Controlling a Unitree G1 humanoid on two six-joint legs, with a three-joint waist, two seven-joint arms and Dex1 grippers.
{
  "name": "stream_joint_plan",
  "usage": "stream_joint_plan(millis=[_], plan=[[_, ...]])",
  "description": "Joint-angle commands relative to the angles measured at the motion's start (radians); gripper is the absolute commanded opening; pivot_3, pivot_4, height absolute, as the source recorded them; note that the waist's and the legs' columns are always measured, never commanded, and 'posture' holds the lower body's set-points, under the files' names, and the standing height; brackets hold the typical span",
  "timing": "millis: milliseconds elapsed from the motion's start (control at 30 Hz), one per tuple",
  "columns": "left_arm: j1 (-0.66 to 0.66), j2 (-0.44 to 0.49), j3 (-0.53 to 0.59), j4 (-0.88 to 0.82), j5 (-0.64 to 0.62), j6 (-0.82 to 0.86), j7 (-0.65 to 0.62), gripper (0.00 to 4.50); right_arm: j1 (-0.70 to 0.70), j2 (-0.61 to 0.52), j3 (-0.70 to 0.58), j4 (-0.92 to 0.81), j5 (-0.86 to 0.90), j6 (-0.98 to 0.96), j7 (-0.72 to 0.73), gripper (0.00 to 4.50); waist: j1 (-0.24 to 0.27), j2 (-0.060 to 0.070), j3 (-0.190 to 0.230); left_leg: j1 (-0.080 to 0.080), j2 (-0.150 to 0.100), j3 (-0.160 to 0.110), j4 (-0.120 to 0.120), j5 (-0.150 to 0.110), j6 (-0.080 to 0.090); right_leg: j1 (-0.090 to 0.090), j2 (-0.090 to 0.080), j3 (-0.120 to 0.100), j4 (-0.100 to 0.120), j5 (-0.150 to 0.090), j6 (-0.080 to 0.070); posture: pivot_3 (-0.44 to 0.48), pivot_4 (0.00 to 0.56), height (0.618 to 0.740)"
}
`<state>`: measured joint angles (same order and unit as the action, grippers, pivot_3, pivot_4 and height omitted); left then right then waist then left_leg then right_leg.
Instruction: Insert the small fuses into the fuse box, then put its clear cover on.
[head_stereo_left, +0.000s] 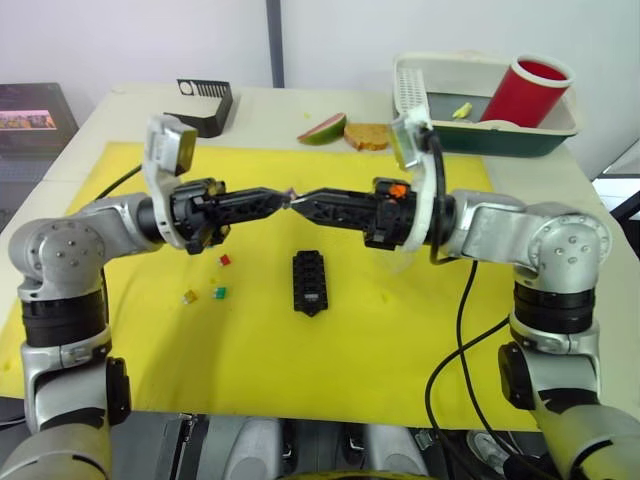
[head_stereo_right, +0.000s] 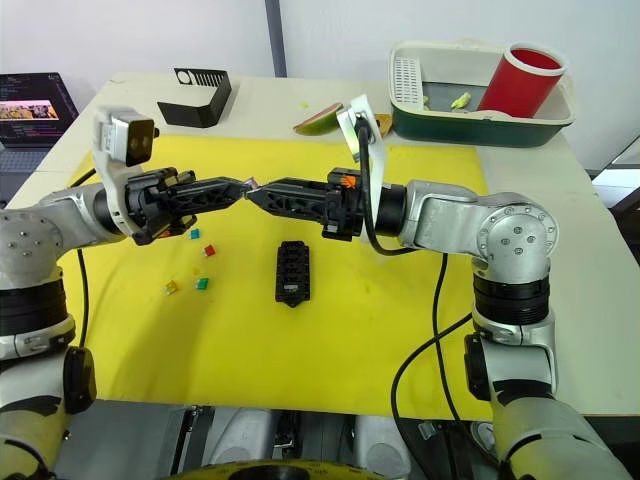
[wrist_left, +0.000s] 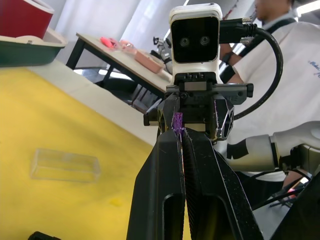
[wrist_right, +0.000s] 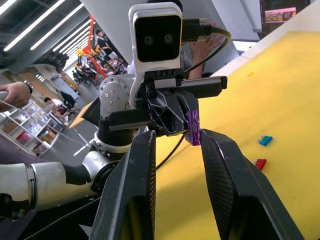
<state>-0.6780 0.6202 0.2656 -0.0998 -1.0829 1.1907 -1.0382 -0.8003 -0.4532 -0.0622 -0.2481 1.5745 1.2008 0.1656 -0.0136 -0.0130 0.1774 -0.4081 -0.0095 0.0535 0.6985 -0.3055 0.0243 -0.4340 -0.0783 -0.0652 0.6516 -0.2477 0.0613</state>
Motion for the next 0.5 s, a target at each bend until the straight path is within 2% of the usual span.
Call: stream_joint_plan(millis=[33,133,367,500], plan=[[-0.004,0.010,0.010,-0.025,-0.027,-0.015,0.013,0.00,-0.017,-0.009,-0.004,-0.039,0.026,-0.023,0.020,1.35,0.000,0.000,0.000,0.000,0.000,0.000,0.000,0.000,0.000,0.000,0.000,0.000,0.000,0.000,0.000,0.000,0.150,0.740],[-0.003,0.012,0.008,-0.026,-0.034,-0.018,0.019,0.00,-0.018,-0.010,0.002,-0.041,0.024,-0.027,0.022,0.07,0.000,0.000,0.000,0.000,0.000,0.000,0.000,0.000,0.000,0.000,0.000,0.000,0.000,0.000,0.000,0.000,0.150,0.740],[0.000,0.021,0.003,-0.021,-0.045,-0.024,0.027,0.00,-0.030,-0.018,0.013,-0.046,0.012,-0.030,0.026,0.07,0.000,0.000,0.000,0.000,0.000,0.000,0.000,0.000,0.000,0.000,0.000,0.000,-0.001,0.000,0.000,0.000,0.150,0.740],[0.018,0.065,-0.039,-0.039,0.008,-0.055,-0.015,0.00,-0.063,-0.059,0.036,-0.052,-0.019,0.000,0.035,0.07,-0.001,0.000,0.000,0.000,0.000,0.000,0.000,0.000,0.000,0.000,0.000,0.000,-0.001,0.000,0.000,0.000,0.150,0.740]])
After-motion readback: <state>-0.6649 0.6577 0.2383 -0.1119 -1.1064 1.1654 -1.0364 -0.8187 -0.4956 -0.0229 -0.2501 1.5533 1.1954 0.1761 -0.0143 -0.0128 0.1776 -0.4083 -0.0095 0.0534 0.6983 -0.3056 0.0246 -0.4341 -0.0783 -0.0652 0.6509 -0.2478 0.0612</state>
